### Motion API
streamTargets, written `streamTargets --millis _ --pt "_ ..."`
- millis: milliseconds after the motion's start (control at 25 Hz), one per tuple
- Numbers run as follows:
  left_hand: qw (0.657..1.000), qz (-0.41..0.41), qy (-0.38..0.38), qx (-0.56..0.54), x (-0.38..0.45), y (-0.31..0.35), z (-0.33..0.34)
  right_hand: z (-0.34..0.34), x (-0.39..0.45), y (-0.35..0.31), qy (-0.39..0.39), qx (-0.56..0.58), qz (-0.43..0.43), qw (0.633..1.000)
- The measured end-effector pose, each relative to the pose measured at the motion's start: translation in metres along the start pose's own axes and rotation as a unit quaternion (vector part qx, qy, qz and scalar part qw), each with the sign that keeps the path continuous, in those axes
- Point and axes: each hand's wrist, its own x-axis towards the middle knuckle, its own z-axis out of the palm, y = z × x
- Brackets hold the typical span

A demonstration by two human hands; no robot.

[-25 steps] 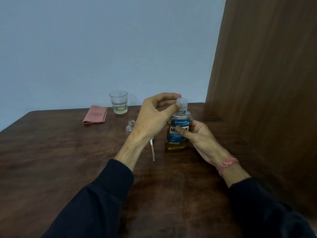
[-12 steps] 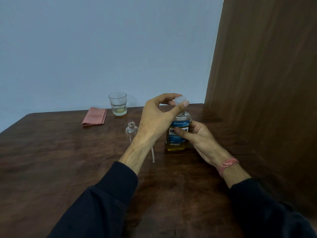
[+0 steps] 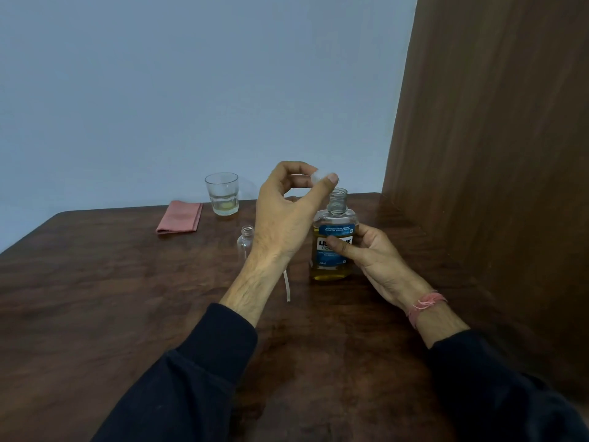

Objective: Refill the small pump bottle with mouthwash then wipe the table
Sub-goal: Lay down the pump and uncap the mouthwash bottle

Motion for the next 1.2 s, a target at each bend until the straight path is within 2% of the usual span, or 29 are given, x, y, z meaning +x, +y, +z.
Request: streamTargets --millis 80,160,320,400,520,800,1040,1200 --pt "1.0 0.016 0.019 0.018 -0.007 -0.001 -0.008 0.0 -0.001 0.001 0.0 0.001 0.001 1.0" --pt "0.998 0.031 0.008 0.047 -0.018 0.0 -0.022 0.001 -0.001 0.001 0.003 0.003 0.001 1.0" --pt "0.985 0.067 -0.101 0.124 -0.044 0.004 -0.045 0.0 -0.001 -0.001 0.004 0.001 0.002 1.0" --pt "0.975 0.079 -0.128 0.166 -0.058 0.002 -0.049 -0.001 -0.001 0.0 0.0 0.001 -0.002 1.0" --pt "0.959 0.056 -0.13 0.244 -0.08 -0.007 -0.056 -0.001 -0.003 0.002 -0.003 -0.011 -0.008 1.0" --pt "0.898 -0.009 -0.149 0.413 -0.099 -0.014 -0.083 0.001 -0.001 0.002 0.008 -0.023 -0.008 1.0" --pt "0.879 -0.045 -0.205 0.428 -0.106 -0.01 -0.091 0.001 -0.002 -0.001 0.003 -0.017 -0.002 1.0" --pt "0.886 -0.037 -0.188 0.422 -0.107 -0.015 -0.096 0.001 -0.002 0.001 0.004 -0.022 0.002 1.0"
